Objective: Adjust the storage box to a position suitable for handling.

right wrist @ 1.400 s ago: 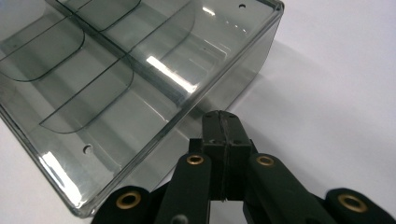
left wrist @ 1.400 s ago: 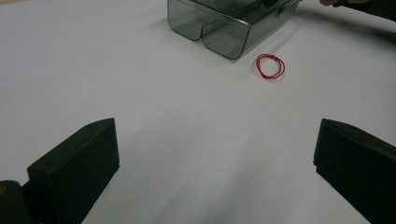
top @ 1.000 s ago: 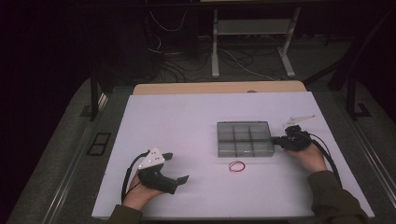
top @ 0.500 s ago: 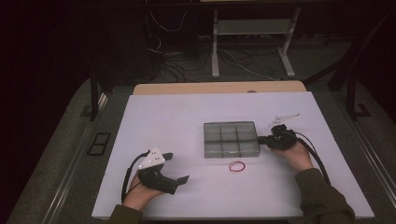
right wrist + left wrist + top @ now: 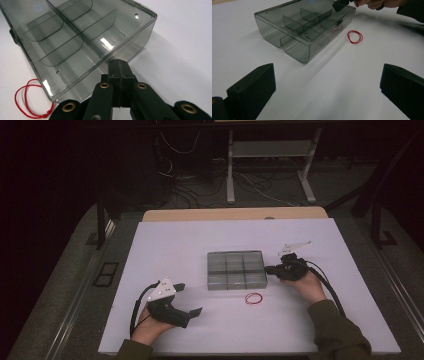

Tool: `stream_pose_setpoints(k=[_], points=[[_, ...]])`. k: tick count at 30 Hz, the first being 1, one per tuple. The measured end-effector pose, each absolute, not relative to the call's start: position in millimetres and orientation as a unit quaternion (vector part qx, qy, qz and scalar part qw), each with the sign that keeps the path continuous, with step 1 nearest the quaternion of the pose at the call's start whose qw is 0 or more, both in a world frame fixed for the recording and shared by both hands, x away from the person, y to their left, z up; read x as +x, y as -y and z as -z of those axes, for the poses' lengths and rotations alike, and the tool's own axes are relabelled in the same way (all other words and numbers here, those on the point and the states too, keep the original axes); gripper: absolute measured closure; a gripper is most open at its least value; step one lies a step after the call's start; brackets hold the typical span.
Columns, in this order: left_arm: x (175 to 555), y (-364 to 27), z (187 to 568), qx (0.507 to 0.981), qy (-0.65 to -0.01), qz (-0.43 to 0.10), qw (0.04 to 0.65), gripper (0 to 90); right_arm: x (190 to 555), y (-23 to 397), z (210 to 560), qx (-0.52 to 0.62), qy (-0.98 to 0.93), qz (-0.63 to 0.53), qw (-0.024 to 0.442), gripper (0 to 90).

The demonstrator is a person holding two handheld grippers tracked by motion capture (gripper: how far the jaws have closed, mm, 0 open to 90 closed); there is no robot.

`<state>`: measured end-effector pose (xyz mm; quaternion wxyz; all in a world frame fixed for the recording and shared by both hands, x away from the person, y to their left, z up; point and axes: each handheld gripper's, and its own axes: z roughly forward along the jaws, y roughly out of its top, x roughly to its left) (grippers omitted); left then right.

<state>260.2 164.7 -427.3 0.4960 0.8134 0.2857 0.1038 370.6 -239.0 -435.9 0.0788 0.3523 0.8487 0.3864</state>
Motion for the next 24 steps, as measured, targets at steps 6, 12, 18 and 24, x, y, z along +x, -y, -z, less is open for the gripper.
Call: stream_pose_setpoints(k=[6, 12, 18, 24], points=[[260, -166, 427, 0.813, -0.286, -0.104, 0.497, 0.0, 371, 228, 436, 0.342, -0.855, -0.383, 0.077, 89.2], [261, -166, 426, 0.811, -0.288, -0.104, 0.499, 0.0, 371, 212, 437, 0.327, -0.859, -0.388, 0.072, 89.2], [260, -168, 426, 0.808, -0.291, -0.105, 0.502, 0.0, 372, 199, 437, 0.315, -0.864, -0.387, 0.069, 89.2], [261, -168, 426, 0.808, -0.290, -0.106, 0.502, 0.0, 373, 186, 440, 0.306, -0.867, -0.389, 0.062, 89.2]])
